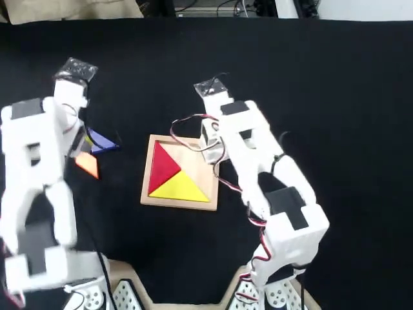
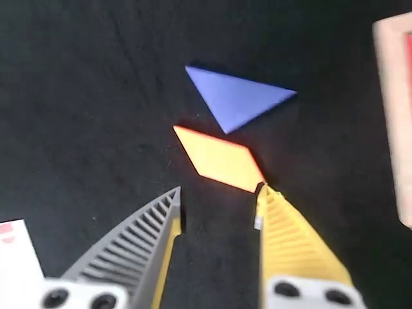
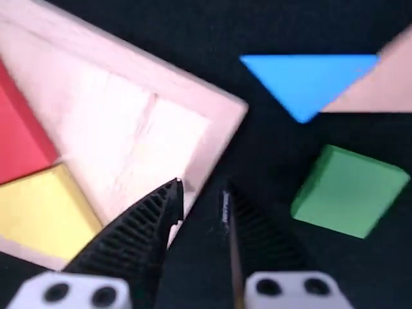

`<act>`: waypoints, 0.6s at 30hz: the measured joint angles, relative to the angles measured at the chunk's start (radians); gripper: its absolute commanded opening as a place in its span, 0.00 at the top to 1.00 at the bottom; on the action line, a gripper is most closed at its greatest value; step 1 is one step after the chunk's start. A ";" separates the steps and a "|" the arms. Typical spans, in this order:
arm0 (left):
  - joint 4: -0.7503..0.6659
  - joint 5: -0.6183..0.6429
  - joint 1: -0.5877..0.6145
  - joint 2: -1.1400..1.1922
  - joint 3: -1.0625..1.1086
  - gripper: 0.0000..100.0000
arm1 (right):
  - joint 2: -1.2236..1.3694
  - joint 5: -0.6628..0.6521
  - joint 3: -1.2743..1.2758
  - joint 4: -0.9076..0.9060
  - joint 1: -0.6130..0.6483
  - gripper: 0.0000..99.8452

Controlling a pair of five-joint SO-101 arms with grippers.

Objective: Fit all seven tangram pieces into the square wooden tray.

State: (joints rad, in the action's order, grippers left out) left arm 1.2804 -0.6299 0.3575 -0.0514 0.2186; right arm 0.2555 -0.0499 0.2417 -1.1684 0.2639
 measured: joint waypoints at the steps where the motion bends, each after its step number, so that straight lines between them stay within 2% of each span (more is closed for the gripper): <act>1: -0.002 0.000 0.009 0.074 -0.035 0.81 | 0.000 0.000 0.000 0.000 -0.012 0.90; 3: -0.003 -0.018 0.031 0.199 -0.091 0.81 | 0.000 0.000 0.000 0.000 -0.021 0.90; 5: -0.020 -0.092 0.055 0.270 -0.109 0.81 | 0.000 0.000 0.000 0.000 -0.021 0.90; 12: -0.078 -0.617 0.068 0.308 -0.109 0.81 | 0.000 0.000 0.025 0.055 -0.023 0.90; 18: -0.164 -0.727 0.023 0.318 -0.109 0.81 | 0.000 -0.017 0.028 0.063 -0.025 0.90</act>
State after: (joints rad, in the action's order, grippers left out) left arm 1.1162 -1.3571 0.3805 0.2662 0.1097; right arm 0.2555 -0.0667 0.2693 -1.1055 0.2394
